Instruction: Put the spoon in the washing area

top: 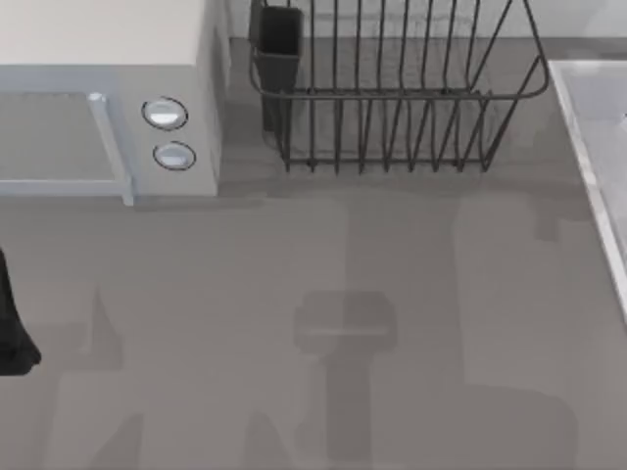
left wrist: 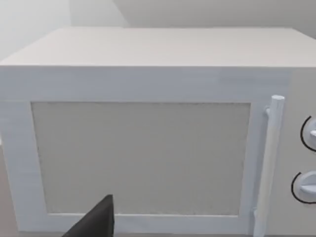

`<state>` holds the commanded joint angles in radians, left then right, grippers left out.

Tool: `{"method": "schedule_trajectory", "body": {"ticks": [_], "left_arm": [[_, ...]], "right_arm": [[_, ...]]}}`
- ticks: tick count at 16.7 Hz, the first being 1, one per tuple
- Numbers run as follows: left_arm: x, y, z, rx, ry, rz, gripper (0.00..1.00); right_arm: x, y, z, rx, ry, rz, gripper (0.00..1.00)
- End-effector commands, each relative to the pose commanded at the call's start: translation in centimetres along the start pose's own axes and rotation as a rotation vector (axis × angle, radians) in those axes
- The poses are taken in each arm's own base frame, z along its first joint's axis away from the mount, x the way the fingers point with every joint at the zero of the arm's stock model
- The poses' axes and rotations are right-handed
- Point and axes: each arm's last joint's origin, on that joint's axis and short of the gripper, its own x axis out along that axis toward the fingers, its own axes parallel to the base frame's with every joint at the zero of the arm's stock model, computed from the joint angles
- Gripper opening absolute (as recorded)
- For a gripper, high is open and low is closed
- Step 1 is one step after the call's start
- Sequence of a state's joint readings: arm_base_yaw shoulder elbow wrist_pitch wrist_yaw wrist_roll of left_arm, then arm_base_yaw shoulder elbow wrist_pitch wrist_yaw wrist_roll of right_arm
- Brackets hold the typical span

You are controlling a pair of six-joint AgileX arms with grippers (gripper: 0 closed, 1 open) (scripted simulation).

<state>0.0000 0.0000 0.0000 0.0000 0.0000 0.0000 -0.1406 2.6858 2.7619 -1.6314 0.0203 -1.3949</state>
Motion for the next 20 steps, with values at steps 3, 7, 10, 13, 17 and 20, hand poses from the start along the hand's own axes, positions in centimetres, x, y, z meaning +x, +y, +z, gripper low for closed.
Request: {"method": "schedule_trajectory", "body": {"ticks": [3,7,10,13,17,20], "left_arm": [[0.0,0.0,0.0,0.0,0.0,0.0,1.0],[0.0,0.0,0.0,0.0,0.0,0.0,1.0],[0.0,0.0,0.0,0.0,0.0,0.0,1.0],[0.0,0.0,0.0,0.0,0.0,0.0,1.0],[0.0,0.0,0.0,0.0,0.0,0.0,1.0],[0.0,0.0,0.0,0.0,0.0,0.0,1.0]], "right_arm": [[1.5,-0.1,0.2,-0.005,0.002,0.008,0.0],[4.0,0.2,0.1,-0.004,0.003,0.019,0.0],[4.2,0.2,0.0,-0.002,0.002,0.007,0.0],[4.2,0.2,0.0,-0.002,0.002,0.007,0.0],[4.2,0.2,0.0,-0.002,0.002,0.007,0.3],[4.2,0.2,0.0,-0.002,0.002,0.007,0.53]]}}
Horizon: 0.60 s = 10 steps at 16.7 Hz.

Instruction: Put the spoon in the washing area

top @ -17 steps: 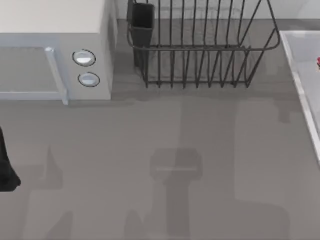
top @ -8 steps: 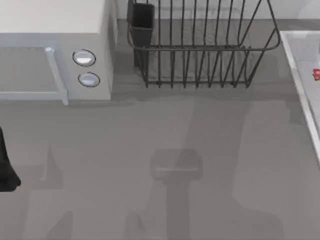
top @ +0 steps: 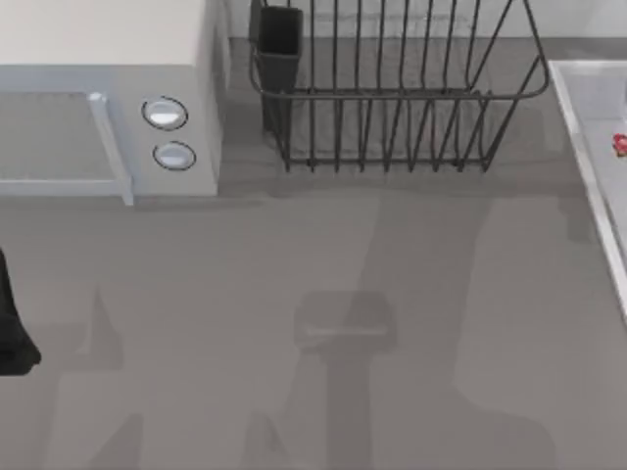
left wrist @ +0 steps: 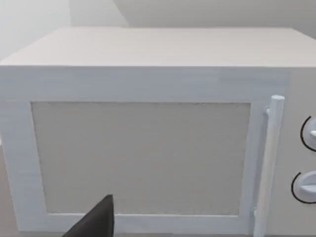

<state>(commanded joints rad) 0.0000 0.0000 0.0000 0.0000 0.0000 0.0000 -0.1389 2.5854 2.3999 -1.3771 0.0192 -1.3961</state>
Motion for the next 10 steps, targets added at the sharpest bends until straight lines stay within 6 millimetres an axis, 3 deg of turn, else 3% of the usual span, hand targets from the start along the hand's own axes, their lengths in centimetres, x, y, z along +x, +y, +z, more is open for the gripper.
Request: {"method": "schedule_trajectory", "body": {"ticks": [6,10], "left_arm": [[0.0,0.0,0.0,0.0,0.0,0.0,1.0],[0.0,0.0,0.0,0.0,0.0,0.0,1.0]], "right_arm": [[0.0,0.0,0.0,0.0,0.0,0.0,0.98],[0.0,0.0,0.0,0.0,0.0,0.0,1.0]]}}
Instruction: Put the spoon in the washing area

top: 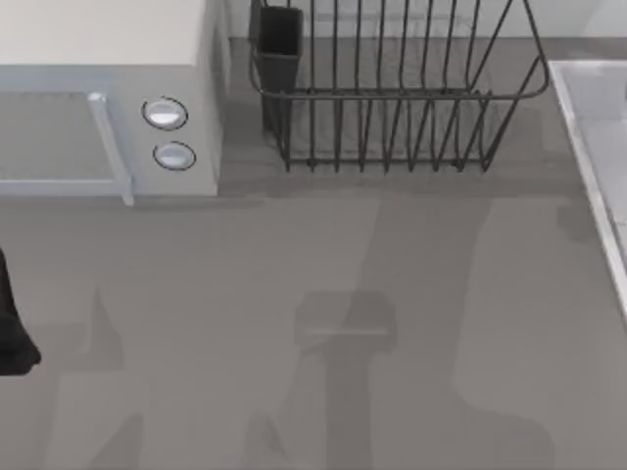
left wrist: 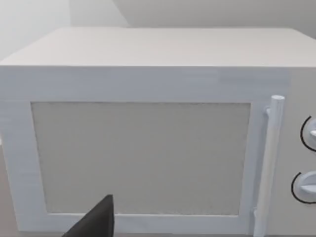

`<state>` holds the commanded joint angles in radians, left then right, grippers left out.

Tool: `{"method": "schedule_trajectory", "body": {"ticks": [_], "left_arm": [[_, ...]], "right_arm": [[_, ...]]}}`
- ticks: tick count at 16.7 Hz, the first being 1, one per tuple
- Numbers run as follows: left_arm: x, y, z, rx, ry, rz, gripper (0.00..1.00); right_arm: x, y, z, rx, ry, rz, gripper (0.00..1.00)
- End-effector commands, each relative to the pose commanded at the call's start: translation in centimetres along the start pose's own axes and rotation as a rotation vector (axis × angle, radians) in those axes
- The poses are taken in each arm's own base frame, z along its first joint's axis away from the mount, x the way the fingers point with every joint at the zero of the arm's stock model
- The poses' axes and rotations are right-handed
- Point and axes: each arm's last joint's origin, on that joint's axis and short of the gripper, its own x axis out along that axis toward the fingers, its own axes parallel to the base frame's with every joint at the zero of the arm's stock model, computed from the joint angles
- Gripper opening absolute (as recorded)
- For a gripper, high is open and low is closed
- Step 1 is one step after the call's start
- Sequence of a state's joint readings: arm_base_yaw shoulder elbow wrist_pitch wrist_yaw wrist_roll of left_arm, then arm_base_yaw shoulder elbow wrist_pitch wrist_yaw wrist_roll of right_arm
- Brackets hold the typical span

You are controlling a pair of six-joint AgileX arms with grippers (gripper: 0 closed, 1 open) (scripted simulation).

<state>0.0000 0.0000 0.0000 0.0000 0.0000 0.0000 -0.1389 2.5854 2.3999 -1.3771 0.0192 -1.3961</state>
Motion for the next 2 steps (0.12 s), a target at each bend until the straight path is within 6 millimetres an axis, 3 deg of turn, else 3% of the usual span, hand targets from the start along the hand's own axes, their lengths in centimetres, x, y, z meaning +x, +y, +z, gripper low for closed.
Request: {"method": "schedule_trajectory", "body": {"ticks": [2], "left_arm": [[0.0,0.0,0.0,0.0,0.0,0.0,1.0]], "right_arm": [[0.0,0.0,0.0,0.0,0.0,0.0,1.0]]}}
